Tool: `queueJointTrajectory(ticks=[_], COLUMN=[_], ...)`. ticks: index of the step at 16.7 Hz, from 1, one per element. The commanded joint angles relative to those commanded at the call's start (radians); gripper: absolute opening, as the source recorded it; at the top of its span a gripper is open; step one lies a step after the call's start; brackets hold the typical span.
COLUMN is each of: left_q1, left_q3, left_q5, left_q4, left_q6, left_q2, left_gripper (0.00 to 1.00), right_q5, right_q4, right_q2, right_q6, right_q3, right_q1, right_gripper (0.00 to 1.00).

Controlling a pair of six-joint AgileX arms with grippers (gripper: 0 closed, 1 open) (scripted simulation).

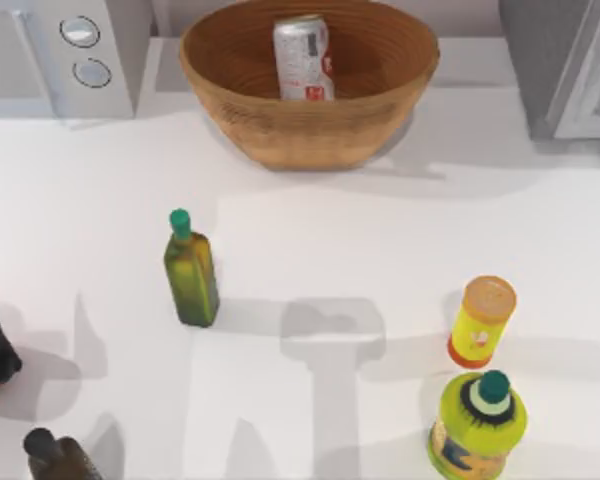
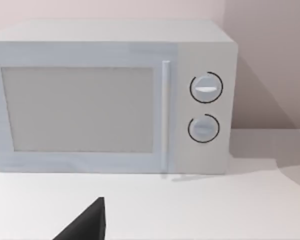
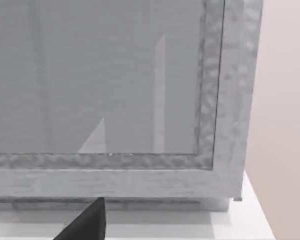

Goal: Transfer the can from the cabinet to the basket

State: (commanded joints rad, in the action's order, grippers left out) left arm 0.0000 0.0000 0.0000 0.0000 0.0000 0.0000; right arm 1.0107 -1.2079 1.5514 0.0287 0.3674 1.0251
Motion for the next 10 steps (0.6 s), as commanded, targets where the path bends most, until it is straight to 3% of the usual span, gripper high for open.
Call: queueJointTrajectory(ticks=[5, 10], left_q1=[0.0, 0.0], left_q3=[0.0, 0.0], left_q5=[0.0, 0.0], left_q4=[0.0, 0.0], left_q6=[0.0, 0.0], left_q2=[0.0, 0.0], left_gripper=[1.0, 1.0], right_q5=[-0.001, 0.019], right_q4=[0.033, 0.284], right_q2=[-0.005, -0.021], right_q6=[0.0, 0.0], right_q3=[0.029, 0.277], right_q1=[0.0, 0.021], right_gripper=[1.0, 1.0])
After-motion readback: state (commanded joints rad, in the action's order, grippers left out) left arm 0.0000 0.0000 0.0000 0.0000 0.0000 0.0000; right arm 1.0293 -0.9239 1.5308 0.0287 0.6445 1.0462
